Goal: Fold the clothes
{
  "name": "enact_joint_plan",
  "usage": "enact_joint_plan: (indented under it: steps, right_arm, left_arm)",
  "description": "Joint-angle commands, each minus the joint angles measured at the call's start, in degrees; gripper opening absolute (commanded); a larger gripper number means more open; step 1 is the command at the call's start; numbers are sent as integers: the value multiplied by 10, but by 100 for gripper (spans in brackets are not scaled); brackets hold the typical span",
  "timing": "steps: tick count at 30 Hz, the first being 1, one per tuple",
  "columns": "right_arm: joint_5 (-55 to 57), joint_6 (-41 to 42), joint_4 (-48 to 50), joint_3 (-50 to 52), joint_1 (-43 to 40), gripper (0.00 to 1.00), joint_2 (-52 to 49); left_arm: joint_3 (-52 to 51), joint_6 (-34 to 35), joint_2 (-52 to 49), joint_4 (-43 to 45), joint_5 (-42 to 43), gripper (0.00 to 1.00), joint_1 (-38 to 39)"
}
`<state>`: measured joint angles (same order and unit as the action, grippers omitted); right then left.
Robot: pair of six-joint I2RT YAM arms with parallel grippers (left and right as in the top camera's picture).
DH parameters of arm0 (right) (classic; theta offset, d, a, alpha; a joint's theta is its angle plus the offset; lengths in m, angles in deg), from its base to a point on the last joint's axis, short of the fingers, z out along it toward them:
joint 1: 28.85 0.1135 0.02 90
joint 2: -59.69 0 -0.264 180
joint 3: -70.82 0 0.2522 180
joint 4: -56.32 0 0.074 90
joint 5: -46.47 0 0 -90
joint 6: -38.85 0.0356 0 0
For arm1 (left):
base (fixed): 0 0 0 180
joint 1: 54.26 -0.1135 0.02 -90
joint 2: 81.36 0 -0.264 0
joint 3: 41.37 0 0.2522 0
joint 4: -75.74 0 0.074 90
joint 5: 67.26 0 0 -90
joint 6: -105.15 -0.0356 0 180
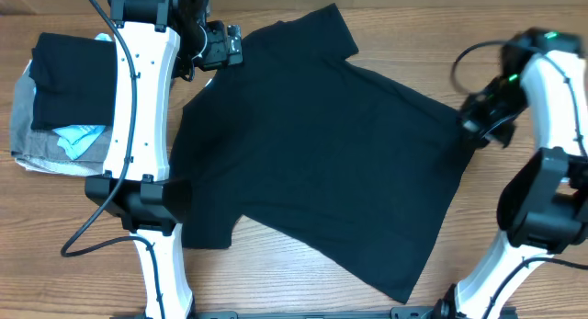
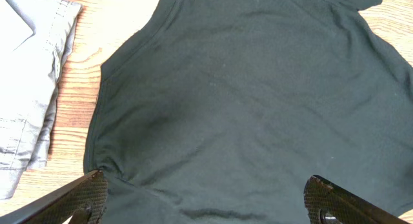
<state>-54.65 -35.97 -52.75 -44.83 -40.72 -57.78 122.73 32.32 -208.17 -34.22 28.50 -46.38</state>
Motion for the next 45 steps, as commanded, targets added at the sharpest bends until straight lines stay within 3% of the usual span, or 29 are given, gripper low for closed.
enact_joint_plan:
  steps: [1,8,21,40,45]
  right_arm:
    - [15,2,39,78,18,4,10]
    - [111,103,122,174,25,4,10]
    - [118,104,273,266,25,4,10]
    - [167,56,511,274,-37,4,-26]
    - [171,56,532,236,-53,4,-26]
  left_arm:
    - [-3,-3,15,1,-4,100,5]
    - [-3,-3,15,1,-4,100,5]
    - [-3,-3,15,1,-4,100,5]
    - [-3,-3,15,1,-4,100,5]
    - [-3,-3,15,1,-4,100,5]
